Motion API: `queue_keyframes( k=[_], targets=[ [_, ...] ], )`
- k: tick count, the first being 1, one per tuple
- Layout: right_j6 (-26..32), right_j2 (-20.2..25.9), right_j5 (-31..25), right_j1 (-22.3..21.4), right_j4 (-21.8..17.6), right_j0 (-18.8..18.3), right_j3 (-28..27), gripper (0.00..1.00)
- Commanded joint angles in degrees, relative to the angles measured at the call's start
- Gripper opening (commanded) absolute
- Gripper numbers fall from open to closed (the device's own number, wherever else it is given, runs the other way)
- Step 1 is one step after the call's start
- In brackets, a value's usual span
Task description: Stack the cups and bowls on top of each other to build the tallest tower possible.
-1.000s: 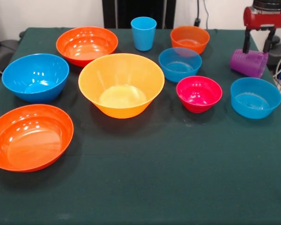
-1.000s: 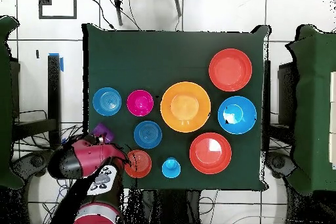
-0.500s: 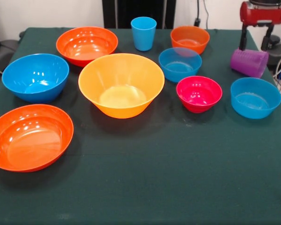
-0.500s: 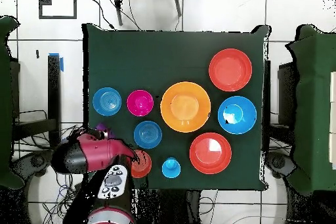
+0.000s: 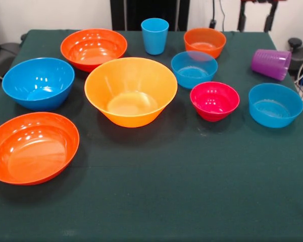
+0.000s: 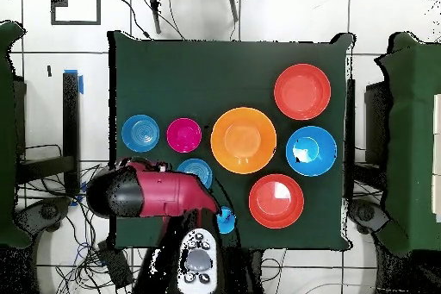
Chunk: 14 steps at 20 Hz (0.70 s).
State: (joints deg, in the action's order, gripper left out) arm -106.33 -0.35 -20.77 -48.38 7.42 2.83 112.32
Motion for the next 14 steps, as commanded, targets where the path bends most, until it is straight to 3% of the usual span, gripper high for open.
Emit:
queue_keyframes(
  k=[1, 4, 7, 14],
  targets=[
    [5.78, 5.62, -14.31, -8.45, -4.09, -3.99, 3.77, 1.0],
    [8.86, 6.0, -16.52, -10.94, -5.05, -7.01, 4.76, 1.0],
    [12.14, 6.89, -15.04, -12.54, -6.37, -11.23, 7.87, 1.0],
    [13.54, 9.28, -2.6, -13.96, -13.8, -22.55, 18.63, 1.0]
  ],
)
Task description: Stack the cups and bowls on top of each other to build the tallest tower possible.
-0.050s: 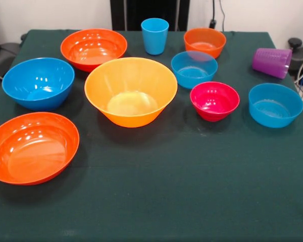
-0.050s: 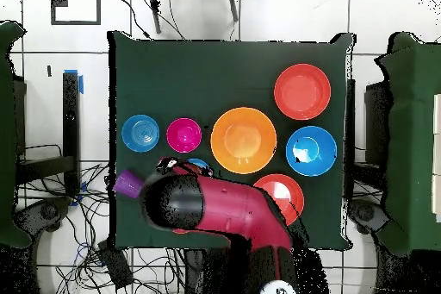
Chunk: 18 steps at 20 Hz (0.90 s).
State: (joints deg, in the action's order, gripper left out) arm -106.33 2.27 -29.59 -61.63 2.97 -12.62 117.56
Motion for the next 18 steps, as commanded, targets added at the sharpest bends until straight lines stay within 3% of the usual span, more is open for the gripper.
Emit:
queue_keyframes(
  k=[1, 7, 11, 18],
  targets=[
    [13.58, 7.3, 7.41, -0.92, -10.27, -8.97, 14.79, 1.0],
    [13.27, 10.25, 9.52, -3.96, -15.99, -19.41, 20.78, 1.0],
    [11.22, 11.92, 13.7, -2.88, -22.25, -25.96, 23.62, 1.0],
    [5.24, 11.83, 19.09, 1.51, -33.71, -30.27, 24.42, 1.0]
  ],
)
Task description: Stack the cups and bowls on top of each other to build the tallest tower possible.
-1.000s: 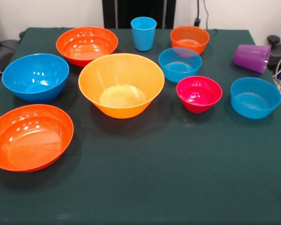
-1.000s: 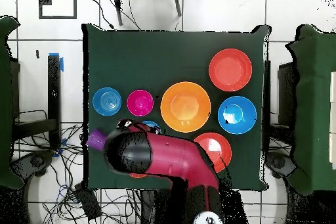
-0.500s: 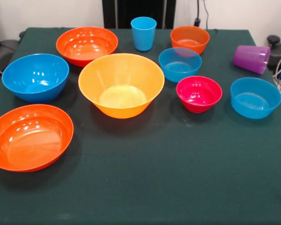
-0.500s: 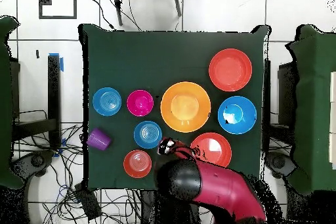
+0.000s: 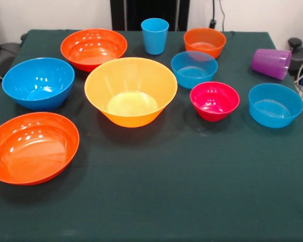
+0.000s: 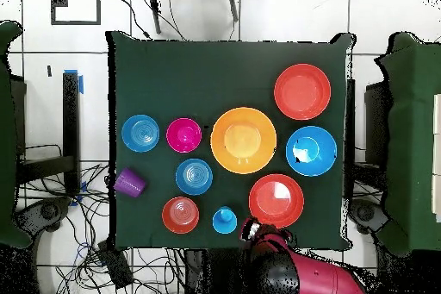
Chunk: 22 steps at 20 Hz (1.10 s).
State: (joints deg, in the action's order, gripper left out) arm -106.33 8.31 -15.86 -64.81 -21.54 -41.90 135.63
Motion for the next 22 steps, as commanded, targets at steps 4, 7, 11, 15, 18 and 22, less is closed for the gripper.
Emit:
queue_keyframes(
  k=[4, 7, 11, 15, 18, 22],
  targets=[
    [2.47, 5.22, 7.35, 6.24, -13.7, -0.92, 7.51, 1.0],
    [-0.13, 2.6, 9.49, 7.72, -17.59, 1.08, 7.12, 1.0],
    [-2.57, 0.81, 11.83, 10.46, -20.73, 2.62, 6.1, 1.0],
    [-4.08, -1.17, 14.04, 13.3, -23.3, 3.79, 4.59, 1.0],
    [-5.72, -4.49, 17.13, 16.87, -25.17, 6.36, 2.62, 1.0],
    [-6.59, -6.73, 19.23, 18.91, -25.68, 8.24, 1.74, 1.0]
  ],
)
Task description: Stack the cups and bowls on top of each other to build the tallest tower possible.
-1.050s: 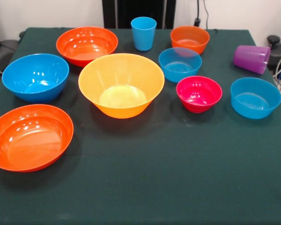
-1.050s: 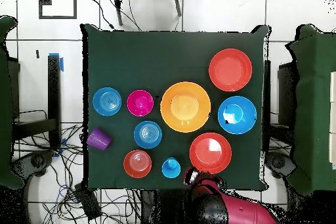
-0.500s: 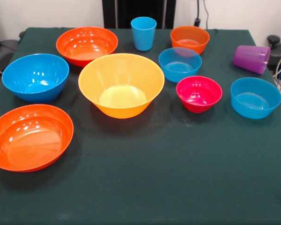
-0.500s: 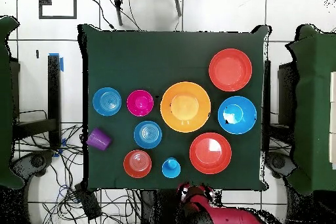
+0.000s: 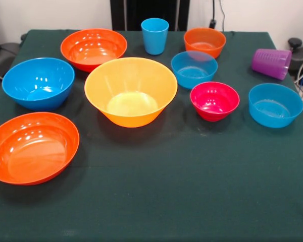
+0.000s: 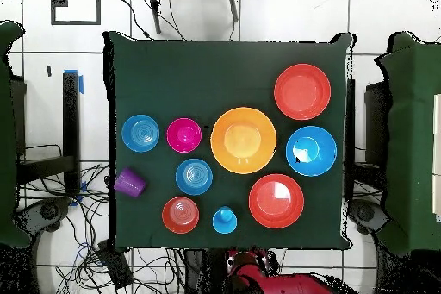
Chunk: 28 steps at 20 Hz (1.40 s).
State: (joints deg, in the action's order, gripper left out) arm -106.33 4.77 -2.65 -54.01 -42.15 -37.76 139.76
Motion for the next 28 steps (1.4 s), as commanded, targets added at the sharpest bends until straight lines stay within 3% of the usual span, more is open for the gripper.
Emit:
queue_keyframes(
  k=[1, 9, 15, 23, 28],
  targets=[
    [-6.62, -3.85, 6.71, 8.96, -5.14, 4.55, -2.79, 1.0],
    [-6.45, -9.4, 14.37, 19.92, -5.53, 8.25, -9.18, 1.0],
    [-6.0, -13.1, 20.77, 26.83, -3.73, 11.09, -12.33, 1.0],
    [-5.55, -13.47, 21.64, 27.15, -3.02, 11.39, -12.05, 1.0],
    [-5.28, -12.08, 19.39, 25.49, -3.31, 10.34, -11.43, 1.0]
  ],
)
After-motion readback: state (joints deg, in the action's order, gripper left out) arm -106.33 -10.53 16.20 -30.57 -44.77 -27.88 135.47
